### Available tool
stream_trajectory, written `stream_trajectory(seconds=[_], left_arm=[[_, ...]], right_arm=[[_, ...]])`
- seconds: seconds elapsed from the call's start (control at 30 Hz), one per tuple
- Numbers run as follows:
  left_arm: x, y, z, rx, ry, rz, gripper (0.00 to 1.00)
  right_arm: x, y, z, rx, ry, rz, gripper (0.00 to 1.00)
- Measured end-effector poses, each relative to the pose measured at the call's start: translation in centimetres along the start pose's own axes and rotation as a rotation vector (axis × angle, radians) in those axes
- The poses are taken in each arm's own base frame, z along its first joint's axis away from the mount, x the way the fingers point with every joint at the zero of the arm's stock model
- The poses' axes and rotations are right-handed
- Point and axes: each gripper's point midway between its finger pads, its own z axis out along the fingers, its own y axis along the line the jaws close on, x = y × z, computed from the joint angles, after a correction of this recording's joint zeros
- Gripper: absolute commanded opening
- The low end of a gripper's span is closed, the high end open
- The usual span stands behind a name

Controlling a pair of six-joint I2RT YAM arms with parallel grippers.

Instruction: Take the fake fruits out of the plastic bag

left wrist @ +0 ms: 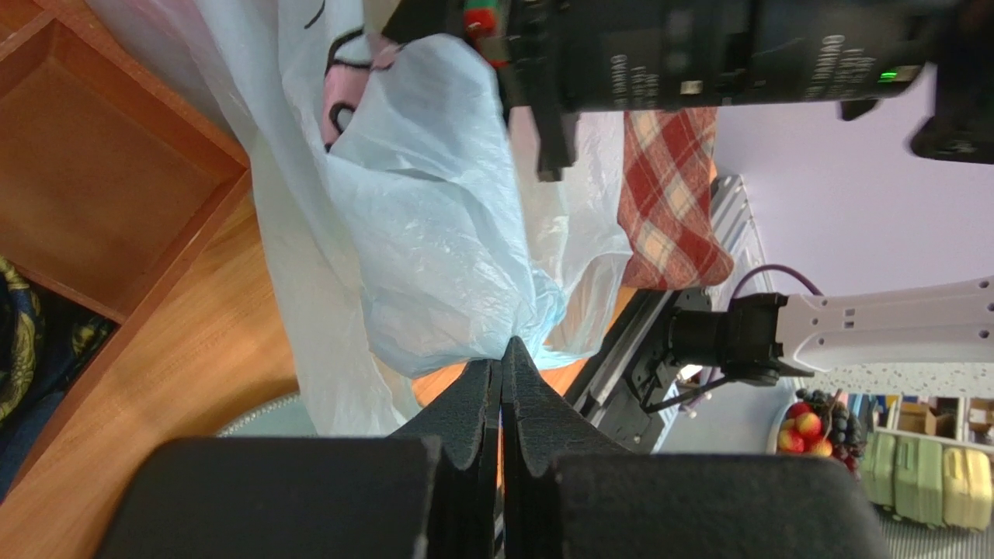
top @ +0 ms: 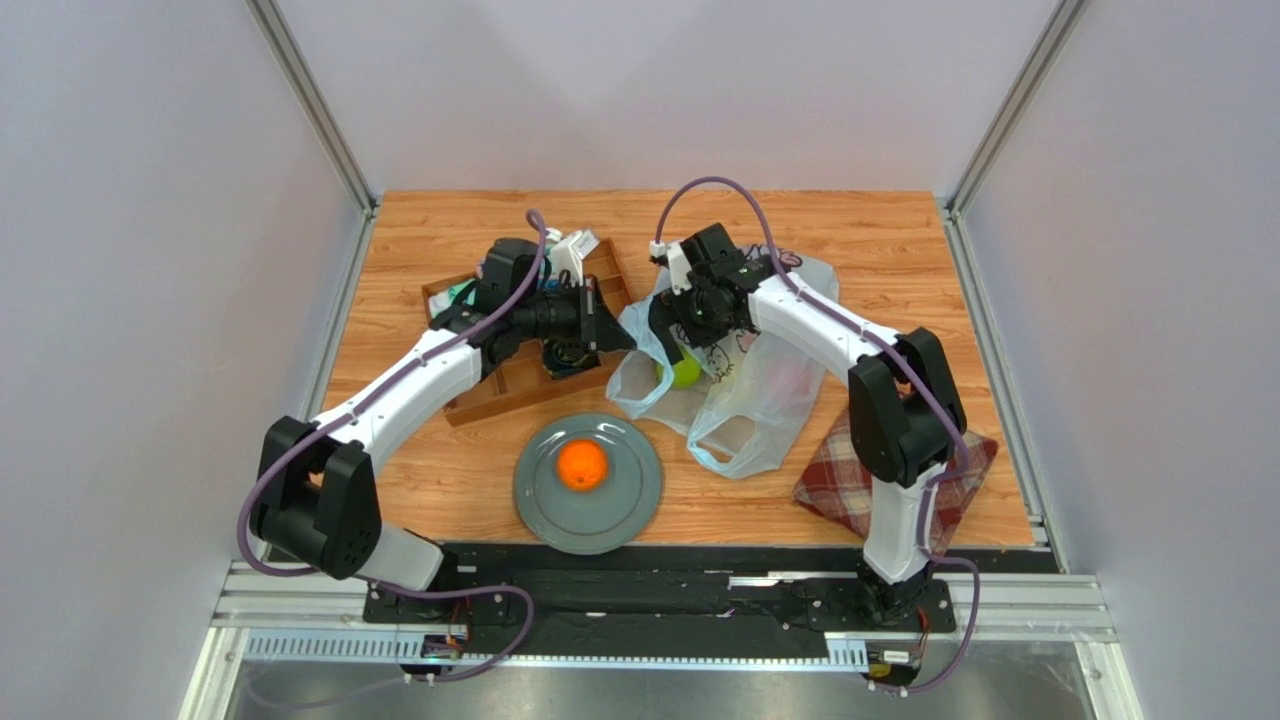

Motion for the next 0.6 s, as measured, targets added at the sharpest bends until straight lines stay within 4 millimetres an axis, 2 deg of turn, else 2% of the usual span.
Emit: stream_trajectory(seconds=[0.07, 0.13, 0.17, 0.27, 0.33, 0.43, 0.5, 0.53, 0.6], left_arm=[[-0.1, 0.1, 0.2, 0.004, 0.004, -0.004, 0.0], [-0.4, 0.0, 0.5, 0.013, 0.005, -0.005, 0.0], [-0.7, 0.0, 0.7, 0.02, 0.004, -0.008, 0.0], [-1.6, -0.2, 1.2, 0.042, -0.005, -0.015, 0.0], [-2.4, -0.3, 1.7, 0.061, -0.015, -0.024, 0.0], [-2.8, -0.4, 2.0, 0.083, -0.015, -0.038, 0.0], [-2.9, -0.4, 2.0, 0.092, -0.015, -0.047, 0.0], [-3.0, -0.5, 1.9, 0.098, -0.016, -0.05, 0.0], [-3.2, -0.7, 1.9, 0.107, -0.019, -0.051, 0.0]], right_arm=[[-0.9, 0.0, -1.1, 0.007, -0.031, -0.015, 0.98], [-1.3, 0.5, -3.0, -0.011, -0.058, -0.042, 0.95], [-1.4, 1.0, -4.1, -0.033, -0.077, -0.057, 0.9], [-0.7, 3.0, -7.6, -0.119, -0.119, -0.097, 0.79], [0.0, 4.5, -9.0, -0.185, -0.126, -0.119, 0.74], [1.5, 6.6, -9.0, -0.272, -0.098, -0.142, 0.7], [3.1, 8.0, -8.5, -0.32, -0.053, -0.158, 0.67], [3.9, 8.4, -8.3, -0.336, -0.032, -0.161, 0.63], [4.9, 9.2, -7.9, -0.364, -0.001, -0.169, 0.62]])
